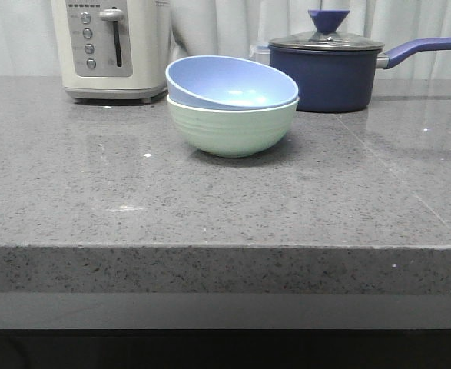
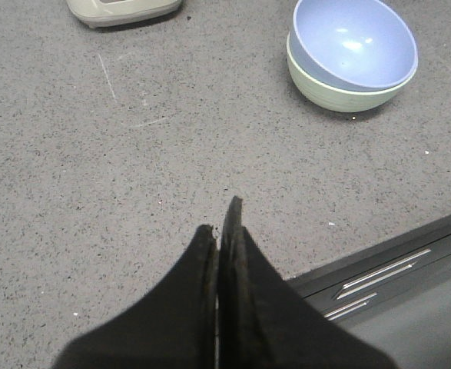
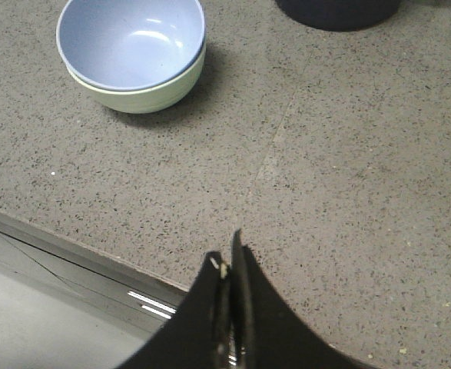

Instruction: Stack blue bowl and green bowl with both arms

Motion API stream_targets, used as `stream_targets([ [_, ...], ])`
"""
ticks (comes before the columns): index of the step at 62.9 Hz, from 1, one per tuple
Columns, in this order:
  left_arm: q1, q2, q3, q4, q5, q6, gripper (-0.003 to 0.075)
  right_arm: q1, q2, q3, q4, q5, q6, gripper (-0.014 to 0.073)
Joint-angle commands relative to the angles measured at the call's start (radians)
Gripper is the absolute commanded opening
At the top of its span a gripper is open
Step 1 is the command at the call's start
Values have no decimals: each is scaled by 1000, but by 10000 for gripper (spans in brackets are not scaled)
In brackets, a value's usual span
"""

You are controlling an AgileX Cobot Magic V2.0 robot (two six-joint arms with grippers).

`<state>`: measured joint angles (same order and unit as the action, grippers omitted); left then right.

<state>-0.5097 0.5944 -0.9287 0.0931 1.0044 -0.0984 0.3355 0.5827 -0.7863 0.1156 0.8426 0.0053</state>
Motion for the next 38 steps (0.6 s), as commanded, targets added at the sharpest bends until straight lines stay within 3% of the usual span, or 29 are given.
stream_targets([
  [1, 5, -47, 4, 0, -71, -10, -20, -4, 2, -24, -8, -73, 1, -54],
  [10, 67, -140, 86, 0, -76, -10, -20, -4, 2, -24, -7, -73, 1, -54],
  [17, 141, -226, 173, 45, -153, -1, -20, -4, 2, -24, -7, -73, 1, -54],
  [38, 342, -436, 600, 14, -877, 1, -20, -4, 2, -24, -7, -73, 1, -54],
])
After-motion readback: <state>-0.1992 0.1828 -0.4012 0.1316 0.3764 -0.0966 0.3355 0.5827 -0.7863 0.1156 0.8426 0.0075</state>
